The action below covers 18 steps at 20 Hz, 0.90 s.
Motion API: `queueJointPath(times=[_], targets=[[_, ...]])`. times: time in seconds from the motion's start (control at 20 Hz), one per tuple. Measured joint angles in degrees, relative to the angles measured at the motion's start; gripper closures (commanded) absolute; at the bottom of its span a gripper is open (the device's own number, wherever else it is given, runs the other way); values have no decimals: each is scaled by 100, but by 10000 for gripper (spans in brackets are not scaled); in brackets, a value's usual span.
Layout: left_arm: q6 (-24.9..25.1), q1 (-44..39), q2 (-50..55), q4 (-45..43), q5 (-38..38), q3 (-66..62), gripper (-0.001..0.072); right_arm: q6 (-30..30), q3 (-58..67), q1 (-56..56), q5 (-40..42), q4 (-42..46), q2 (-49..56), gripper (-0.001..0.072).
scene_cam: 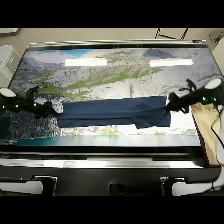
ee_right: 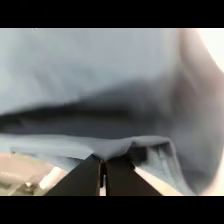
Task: Fold the clothes and pants, and hang the long-sleeved shirts on hangers.
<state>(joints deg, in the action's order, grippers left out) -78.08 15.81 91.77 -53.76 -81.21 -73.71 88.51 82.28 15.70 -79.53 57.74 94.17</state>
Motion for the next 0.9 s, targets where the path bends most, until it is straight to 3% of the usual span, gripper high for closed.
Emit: queueJointPath(times=[0.3,0.4,0.45,0.5,0.55,0.6,0.7,0.9], targets=[[-564,-87,1200,131,-20,-1467,667,339,1123,-212,566,-352,1266,669],[-737,-125,1499,122,-24,-1626,302,313,1217,-267,715,-529,1484,658],[-835,-138,1602,120,-31,-1672,174,299,1246,-289,772,-599,1558,561],[-927,-140,1670,133,-57,-1722,107,280,1274,-297,787,-645,1604,372],[-942,-129,1705,151,-109,-1784,104,251,1320,-275,780,-702,1633,170],[-949,-101,1716,170,-184,-1858,104,166,1386,-201,721,-739,1644,96],[-953,37,1641,170,-369,-2044,104,4,1480,98,431,-752,1637,11],[-953,275,1152,170,-605,-2234,106,-68,1412,752,-153,-503,1685,-3]])
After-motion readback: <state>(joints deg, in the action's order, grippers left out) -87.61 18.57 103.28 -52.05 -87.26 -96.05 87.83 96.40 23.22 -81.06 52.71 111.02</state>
